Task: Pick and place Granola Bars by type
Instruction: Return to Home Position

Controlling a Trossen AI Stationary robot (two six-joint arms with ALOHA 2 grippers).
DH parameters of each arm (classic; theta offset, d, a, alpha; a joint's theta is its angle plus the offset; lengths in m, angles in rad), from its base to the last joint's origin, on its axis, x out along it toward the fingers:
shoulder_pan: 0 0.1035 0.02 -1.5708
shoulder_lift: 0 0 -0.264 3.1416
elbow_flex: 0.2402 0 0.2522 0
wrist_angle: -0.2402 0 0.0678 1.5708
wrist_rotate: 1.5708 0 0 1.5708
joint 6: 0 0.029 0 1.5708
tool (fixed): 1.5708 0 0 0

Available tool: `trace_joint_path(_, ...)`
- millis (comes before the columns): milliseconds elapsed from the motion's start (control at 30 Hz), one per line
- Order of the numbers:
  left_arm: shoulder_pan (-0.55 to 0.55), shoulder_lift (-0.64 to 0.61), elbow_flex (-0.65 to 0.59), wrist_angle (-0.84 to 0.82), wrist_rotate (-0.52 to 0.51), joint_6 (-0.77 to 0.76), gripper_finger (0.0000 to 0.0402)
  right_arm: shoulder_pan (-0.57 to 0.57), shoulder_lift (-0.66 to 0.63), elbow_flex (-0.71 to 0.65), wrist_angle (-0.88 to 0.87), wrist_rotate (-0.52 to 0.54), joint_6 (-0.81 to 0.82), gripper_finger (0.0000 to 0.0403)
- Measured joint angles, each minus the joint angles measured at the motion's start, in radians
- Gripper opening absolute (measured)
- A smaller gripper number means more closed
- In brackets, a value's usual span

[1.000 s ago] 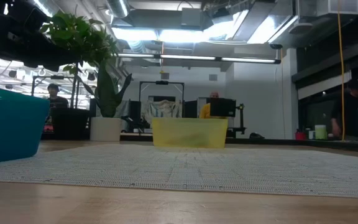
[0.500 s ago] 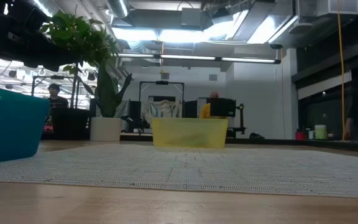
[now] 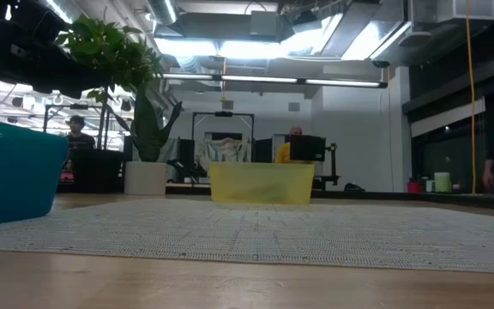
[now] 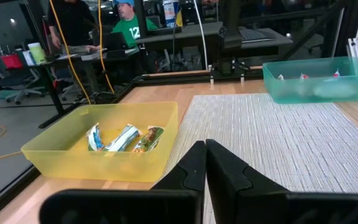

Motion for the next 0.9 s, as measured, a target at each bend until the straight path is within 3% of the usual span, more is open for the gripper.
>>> trace_joint_path(133,0.000,0.000,0.000,0.000,0.000,0.000,0.0008,-0.077,-0.043,0.022,0.091,-0.012,-0.252,0.0008)
trace_joint_path(267,0.000,0.000,0.000,0.000,0.000,0.000,0.0007,-0.161,-0.166,-0.098,0.218,-0.130,-0.384,0.0007)
trace_joint_path(367,0.000,0.000,0.000,0.000,0.000,0.000,0.0005,-0.225,-0.324,-0.306,0.383,-0.222,-0.445,0.0005)
trace_joint_path(567,0.000,0.000,0.000,0.000,0.000,0.000,0.0006,-0.310,-0.752,-0.849,0.755,-0.346,-0.518,0.0006)
trace_joint_path(733,0.000,0.000,0.000,0.000,0.000,0.000,0.0005,-0.328,-1.119,-1.272,1.075,-0.513,-0.492,0.0004)
trace_joint_path(900,0.000,0.000,0.000,0.000,0.000,0.000,0.0005,-0.327,-1.418,-1.580,1.344,-0.663,-0.391,0.0006)
